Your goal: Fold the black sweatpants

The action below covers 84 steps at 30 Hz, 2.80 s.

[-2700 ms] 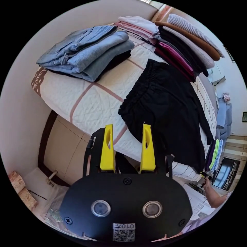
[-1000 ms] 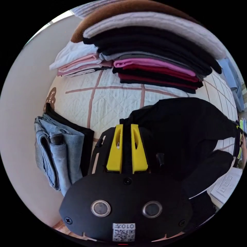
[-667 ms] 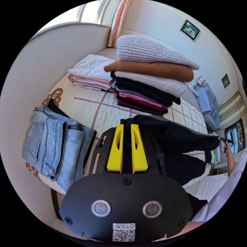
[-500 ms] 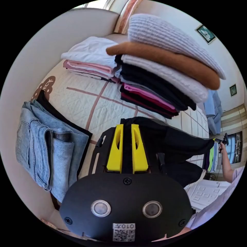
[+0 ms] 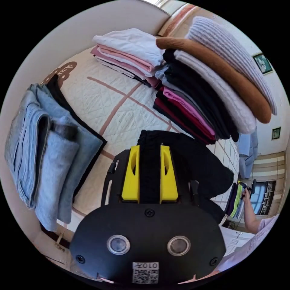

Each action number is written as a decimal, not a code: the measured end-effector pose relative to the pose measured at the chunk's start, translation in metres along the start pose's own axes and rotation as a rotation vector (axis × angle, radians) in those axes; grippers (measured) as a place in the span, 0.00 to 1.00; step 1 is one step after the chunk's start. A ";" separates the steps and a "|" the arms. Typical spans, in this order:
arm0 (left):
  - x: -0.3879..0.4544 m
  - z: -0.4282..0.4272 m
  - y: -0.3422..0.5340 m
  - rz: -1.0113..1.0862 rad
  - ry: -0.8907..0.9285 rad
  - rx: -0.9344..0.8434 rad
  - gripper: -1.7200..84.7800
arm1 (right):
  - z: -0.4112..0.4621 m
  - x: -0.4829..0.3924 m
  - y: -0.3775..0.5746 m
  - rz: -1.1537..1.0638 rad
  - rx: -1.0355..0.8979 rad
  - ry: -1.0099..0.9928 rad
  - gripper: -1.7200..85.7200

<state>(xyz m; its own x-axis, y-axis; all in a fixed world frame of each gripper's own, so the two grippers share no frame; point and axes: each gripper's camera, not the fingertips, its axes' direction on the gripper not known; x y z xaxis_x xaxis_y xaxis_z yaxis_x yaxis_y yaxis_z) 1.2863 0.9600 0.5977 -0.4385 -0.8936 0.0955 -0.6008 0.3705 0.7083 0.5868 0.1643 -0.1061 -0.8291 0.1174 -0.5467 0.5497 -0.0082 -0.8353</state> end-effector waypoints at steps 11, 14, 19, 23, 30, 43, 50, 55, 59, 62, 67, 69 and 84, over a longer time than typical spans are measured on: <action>-0.030 -0.019 0.097 -0.021 -0.141 -0.069 0.14 | 0.072 0.024 0.004 0.131 -0.143 -0.142 0.15; -0.024 -0.045 0.122 0.040 -0.281 -0.060 0.14 | 0.039 0.008 0.036 0.087 0.010 -0.086 0.15; -0.056 -0.050 0.163 -0.063 -0.224 -0.160 0.16 | 0.031 -0.026 0.146 0.039 0.002 -0.144 0.15; -0.076 -0.046 0.180 -0.168 -0.105 -0.106 0.16 | 0.059 -0.038 0.234 0.156 -0.030 -0.275 0.15; -0.083 -0.010 0.182 -0.206 -0.026 -0.143 0.12 | 0.106 -0.046 0.345 0.489 -0.086 -0.239 0.15; -0.052 0.010 0.175 -0.016 -0.263 -0.237 0.04 | 0.142 -0.033 0.326 0.495 -0.135 -0.096 0.13; -0.044 0.030 0.170 0.014 -0.305 -0.334 0.09 | 0.146 -0.056 0.301 0.394 -0.276 -0.089 0.10; 0.014 -0.026 0.165 0.249 -0.530 -0.057 0.13 | 0.066 -0.114 0.257 0.143 0.107 0.103 0.10; 0.101 -0.009 0.121 0.710 -0.621 0.046 0.16 | 0.049 -0.163 0.184 -0.148 0.242 0.116 0.16; 0.155 0.052 0.076 0.973 -0.589 -0.020 0.17 | 0.062 -0.205 0.108 -0.385 0.171 0.119 0.17; 0.202 0.158 0.016 1.247 -0.627 -0.172 0.18 | 0.089 -0.268 0.005 -0.686 -0.011 0.328 0.17; 0.208 0.188 -0.009 1.263 -0.595 -0.222 0.18 | 0.093 -0.282 -0.018 -0.737 -0.036 0.345 0.17; 0.210 0.261 -0.009 1.356 -0.499 -0.291 0.15 | 0.160 -0.349 -0.083 -0.909 -0.307 0.388 0.14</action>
<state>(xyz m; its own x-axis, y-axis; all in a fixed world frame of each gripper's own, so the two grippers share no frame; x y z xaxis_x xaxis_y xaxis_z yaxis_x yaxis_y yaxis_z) 1.0248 0.8350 0.4286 -0.7600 0.2872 0.5830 0.5740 0.7173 0.3949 0.8147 -0.0348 0.1447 -0.8840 0.2650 0.3852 -0.2201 0.4912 -0.8428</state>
